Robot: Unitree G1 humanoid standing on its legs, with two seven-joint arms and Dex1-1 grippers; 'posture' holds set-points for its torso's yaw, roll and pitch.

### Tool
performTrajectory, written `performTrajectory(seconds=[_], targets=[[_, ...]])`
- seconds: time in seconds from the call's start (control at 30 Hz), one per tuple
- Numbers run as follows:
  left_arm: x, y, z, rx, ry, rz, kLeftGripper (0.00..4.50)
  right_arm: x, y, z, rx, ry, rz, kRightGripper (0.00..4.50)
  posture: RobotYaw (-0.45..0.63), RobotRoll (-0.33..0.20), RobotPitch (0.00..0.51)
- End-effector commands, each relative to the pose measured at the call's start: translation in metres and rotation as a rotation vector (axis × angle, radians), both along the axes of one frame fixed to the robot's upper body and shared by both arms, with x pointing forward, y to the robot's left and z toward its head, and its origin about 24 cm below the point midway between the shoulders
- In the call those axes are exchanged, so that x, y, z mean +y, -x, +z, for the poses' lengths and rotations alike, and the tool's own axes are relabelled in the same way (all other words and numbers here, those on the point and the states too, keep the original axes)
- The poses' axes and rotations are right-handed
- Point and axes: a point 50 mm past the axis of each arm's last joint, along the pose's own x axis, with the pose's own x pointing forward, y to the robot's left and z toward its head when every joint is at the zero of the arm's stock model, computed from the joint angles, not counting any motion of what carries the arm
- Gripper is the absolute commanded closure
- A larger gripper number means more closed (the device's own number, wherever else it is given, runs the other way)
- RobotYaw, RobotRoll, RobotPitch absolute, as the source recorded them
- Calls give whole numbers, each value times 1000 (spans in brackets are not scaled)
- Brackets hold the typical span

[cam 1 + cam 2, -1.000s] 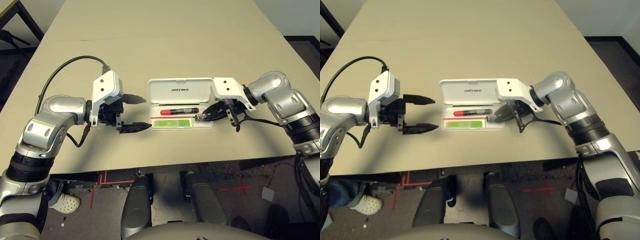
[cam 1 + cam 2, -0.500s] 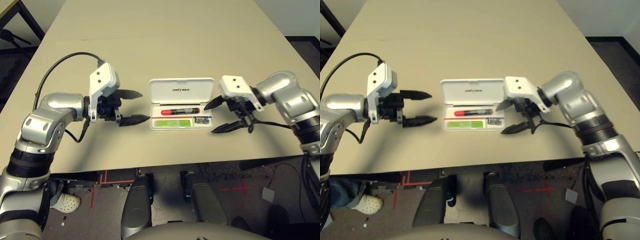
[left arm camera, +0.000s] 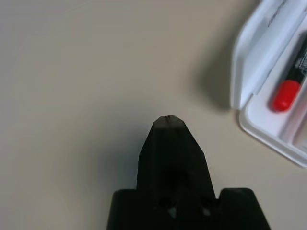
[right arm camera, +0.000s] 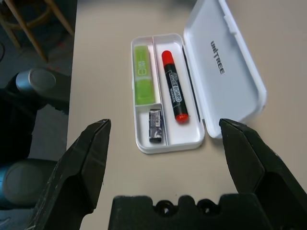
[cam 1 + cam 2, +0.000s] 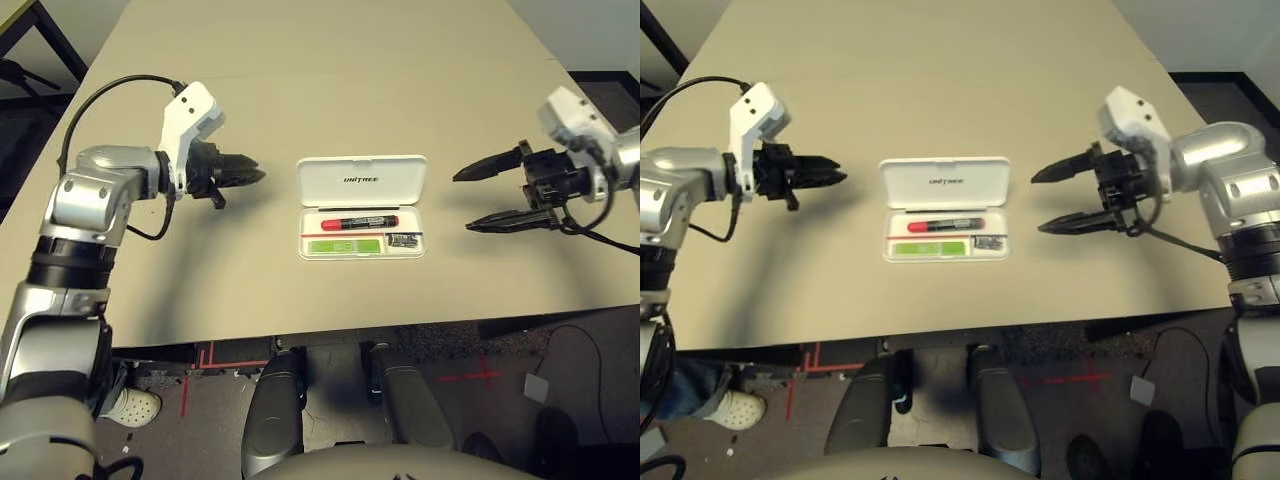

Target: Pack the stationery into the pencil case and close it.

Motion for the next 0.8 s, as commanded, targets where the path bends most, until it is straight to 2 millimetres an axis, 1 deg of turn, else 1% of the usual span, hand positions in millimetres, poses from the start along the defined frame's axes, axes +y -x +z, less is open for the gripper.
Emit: performTrajectory(seconds=[0.03,0.23,0.33,0.47,0.6,0.8], targets=[[-13,-15,-5,-15,-44,-28,4446,-13,6,-10,33,19,-30,0,-46,0,180],[-44,-32,-4,-23,-67,-149,4446,-20,15,-11,58,9,-49,0,-78,0,180],[-55,-36,-2,-34,-112,-215,4446,-20,16,-11,61,0,-47,0,-91,0,182],[-69,-35,2,-28,-164,-327,4446,-19,18,-10,69,-6,-45,0,-98,0,185],[-72,-32,4,-16,-217,-396,4446,-18,18,-10,71,-8,-44,0,-94,0,184],[-66,-18,12,5,-257,-494,4446,-14,15,-11,74,-14,-33,0,-77,0,174]])
